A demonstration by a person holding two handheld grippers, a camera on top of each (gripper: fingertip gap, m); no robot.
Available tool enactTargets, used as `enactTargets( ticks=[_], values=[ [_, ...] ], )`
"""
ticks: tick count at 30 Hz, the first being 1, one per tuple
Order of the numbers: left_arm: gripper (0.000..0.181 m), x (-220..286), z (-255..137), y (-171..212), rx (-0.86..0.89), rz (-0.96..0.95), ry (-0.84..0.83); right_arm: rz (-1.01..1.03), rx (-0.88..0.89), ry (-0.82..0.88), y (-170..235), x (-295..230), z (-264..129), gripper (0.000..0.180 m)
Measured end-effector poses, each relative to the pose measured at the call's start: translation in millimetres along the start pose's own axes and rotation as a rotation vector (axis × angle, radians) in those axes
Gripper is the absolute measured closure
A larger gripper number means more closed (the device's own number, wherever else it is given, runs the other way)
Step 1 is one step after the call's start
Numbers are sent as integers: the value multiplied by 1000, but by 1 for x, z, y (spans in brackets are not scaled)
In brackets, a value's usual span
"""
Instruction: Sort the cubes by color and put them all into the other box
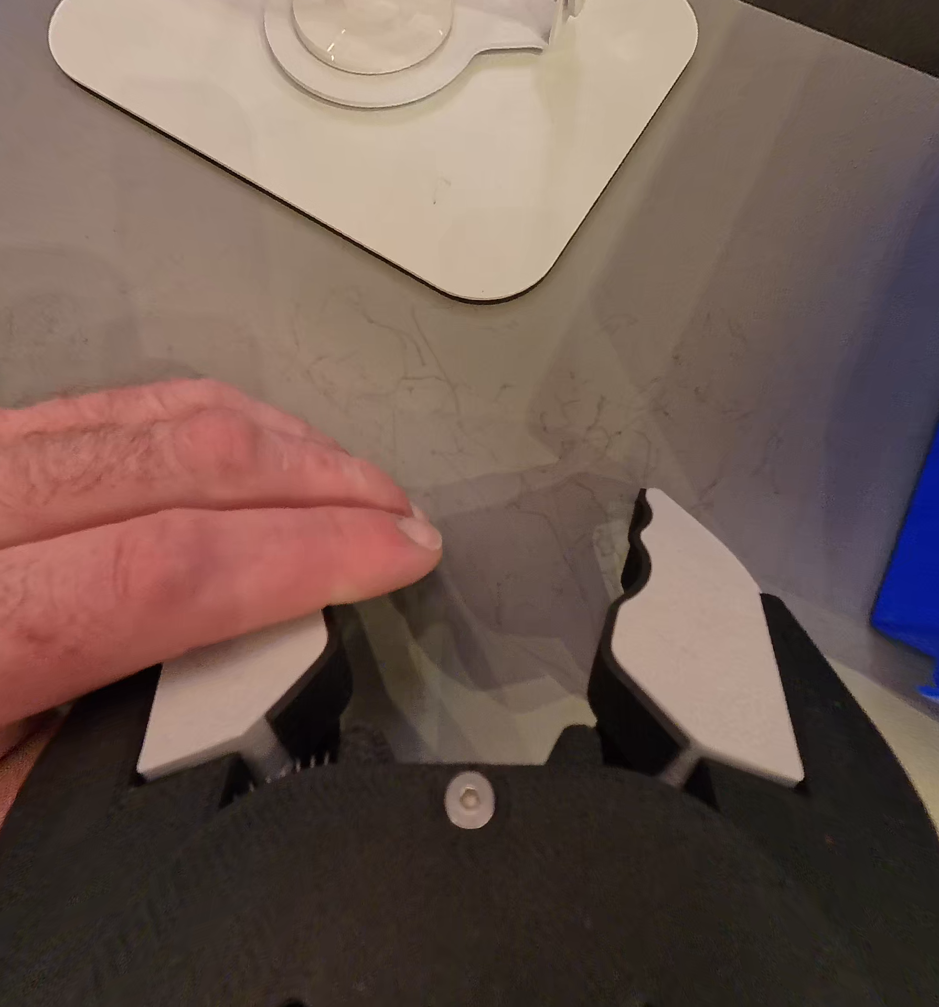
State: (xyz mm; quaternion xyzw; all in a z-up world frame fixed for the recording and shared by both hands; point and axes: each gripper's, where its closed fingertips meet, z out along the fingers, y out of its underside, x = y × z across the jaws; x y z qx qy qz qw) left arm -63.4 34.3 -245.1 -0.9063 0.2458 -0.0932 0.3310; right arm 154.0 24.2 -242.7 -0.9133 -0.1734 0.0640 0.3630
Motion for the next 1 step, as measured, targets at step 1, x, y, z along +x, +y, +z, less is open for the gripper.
enactTargets(
  ticks=[1],
  values=[
    [62,0,0,0,0,0,0,0,0,0,0,0,0,68]
  ],
)
